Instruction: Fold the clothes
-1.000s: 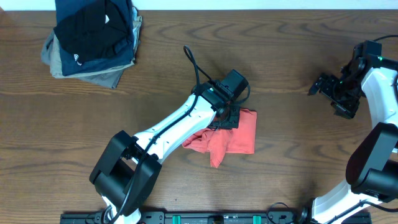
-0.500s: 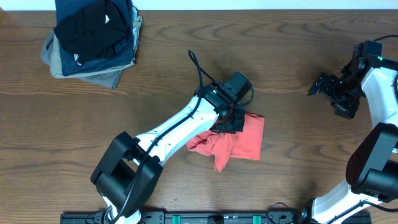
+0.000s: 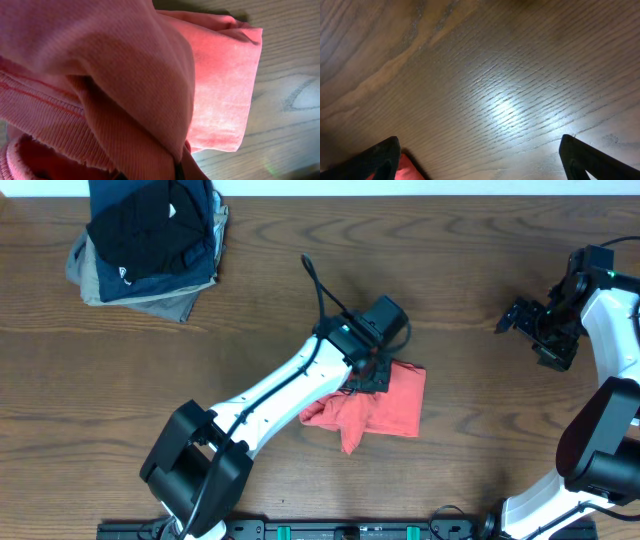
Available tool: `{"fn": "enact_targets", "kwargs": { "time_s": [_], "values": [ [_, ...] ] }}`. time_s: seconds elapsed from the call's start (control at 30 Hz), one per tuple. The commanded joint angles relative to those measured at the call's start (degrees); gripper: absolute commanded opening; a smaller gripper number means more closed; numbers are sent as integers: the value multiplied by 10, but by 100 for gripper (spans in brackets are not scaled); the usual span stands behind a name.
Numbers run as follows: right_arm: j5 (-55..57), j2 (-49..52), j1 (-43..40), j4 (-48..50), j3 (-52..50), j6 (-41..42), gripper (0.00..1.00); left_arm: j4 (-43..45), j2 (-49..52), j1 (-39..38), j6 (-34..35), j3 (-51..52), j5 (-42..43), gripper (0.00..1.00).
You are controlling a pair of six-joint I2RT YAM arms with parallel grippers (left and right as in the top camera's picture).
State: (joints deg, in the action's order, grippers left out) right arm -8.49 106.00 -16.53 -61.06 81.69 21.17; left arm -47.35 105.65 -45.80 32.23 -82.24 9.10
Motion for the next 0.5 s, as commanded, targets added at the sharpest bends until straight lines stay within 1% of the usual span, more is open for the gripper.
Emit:
{"fn": "enact_targets", "kwargs": {
  "time_s": [0.0,0.17,0.33,0.4,0.47],
  "values": [
    [2,-5,0,0,7,-9,99,10,-10,-24,26,-16,-42,6],
    [2,-5,0,0,7,-9,99,52,2,-55,26,-16,-45,6],
    [2,-5,0,0,7,-9,99,81,28,-74,41,-15,-45,8],
    [2,-5,0,0,8,-9,99,90,41,-78,41,-15,-45,26],
    [2,-5,0,0,7,-9,99,96,54,-81,41,-15,-45,27]
  ]
}}
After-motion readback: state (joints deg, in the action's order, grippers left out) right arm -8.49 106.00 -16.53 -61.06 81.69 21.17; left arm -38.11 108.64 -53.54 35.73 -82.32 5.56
